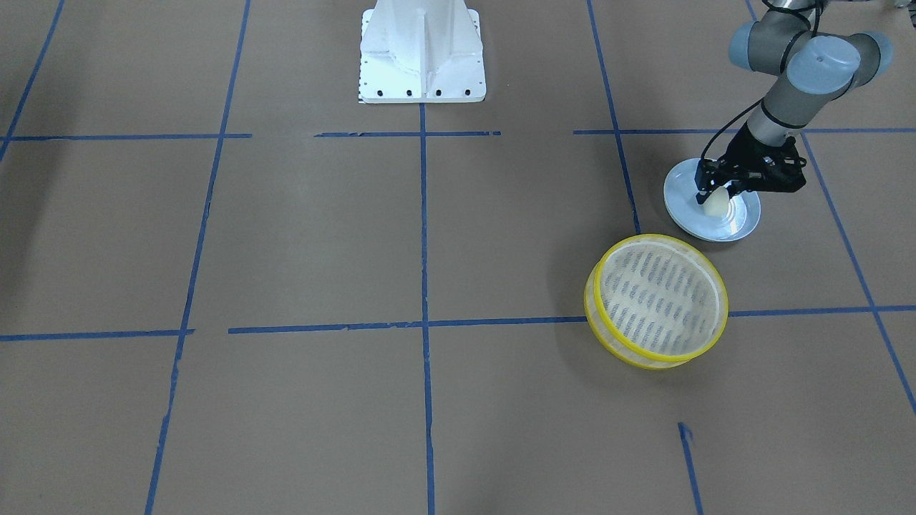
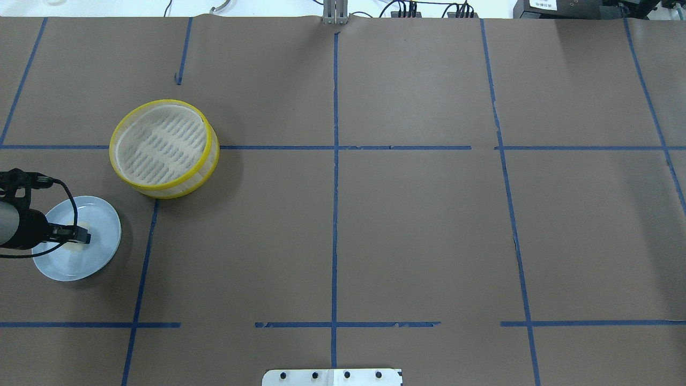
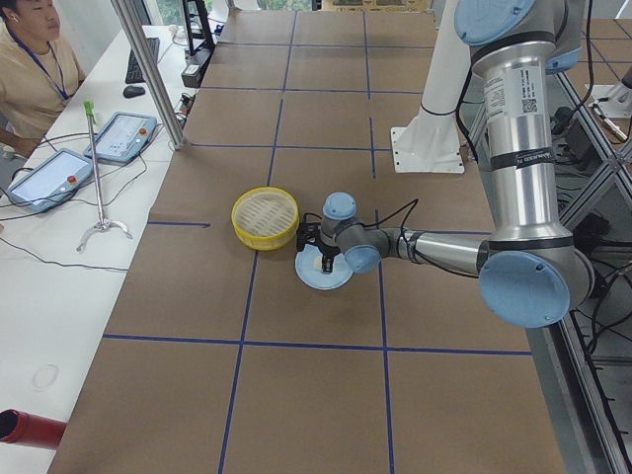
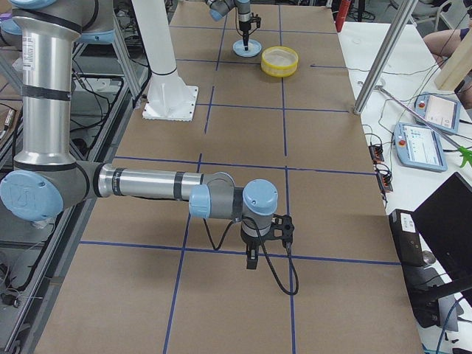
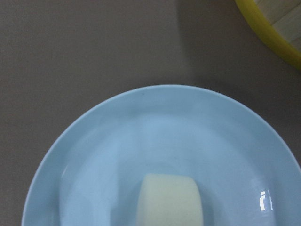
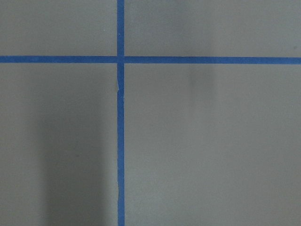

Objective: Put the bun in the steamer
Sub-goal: 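Lower the left gripper and close it on the bun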

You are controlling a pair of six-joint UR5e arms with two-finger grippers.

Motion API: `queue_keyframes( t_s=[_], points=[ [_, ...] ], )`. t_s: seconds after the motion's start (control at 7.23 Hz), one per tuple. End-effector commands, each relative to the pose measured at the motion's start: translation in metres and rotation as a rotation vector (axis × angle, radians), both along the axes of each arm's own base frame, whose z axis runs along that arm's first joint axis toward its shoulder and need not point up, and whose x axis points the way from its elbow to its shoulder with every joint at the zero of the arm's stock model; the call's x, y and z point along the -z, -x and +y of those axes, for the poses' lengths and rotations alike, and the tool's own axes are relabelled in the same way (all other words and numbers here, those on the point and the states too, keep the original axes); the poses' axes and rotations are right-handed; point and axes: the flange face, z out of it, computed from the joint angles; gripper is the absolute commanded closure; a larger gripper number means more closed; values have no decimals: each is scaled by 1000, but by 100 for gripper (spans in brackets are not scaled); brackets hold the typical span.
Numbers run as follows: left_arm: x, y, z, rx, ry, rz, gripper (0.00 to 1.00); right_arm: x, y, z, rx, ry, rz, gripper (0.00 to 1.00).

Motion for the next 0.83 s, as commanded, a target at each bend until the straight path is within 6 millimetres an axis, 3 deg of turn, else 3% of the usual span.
queue_keyframes(
  t_s=[0.0, 0.14, 0.41, 0.55, 0.69],
  points=[
    [0, 0, 0, 1, -1, 0, 56, 0, 0, 0, 0, 0, 0, 0],
    [4, 1, -2, 5, -7, 7, 58, -1, 0, 1, 0, 1, 0, 0],
    [34, 6, -3, 13, -44, 50, 58, 0, 0, 0, 0, 0, 0, 0],
    [49, 22, -15, 54, -60, 74, 65, -1, 0, 1, 0, 1, 0, 0],
    [67, 33, -39, 104, -89, 100, 60, 0, 0, 0, 0, 0, 0, 0]
  ],
)
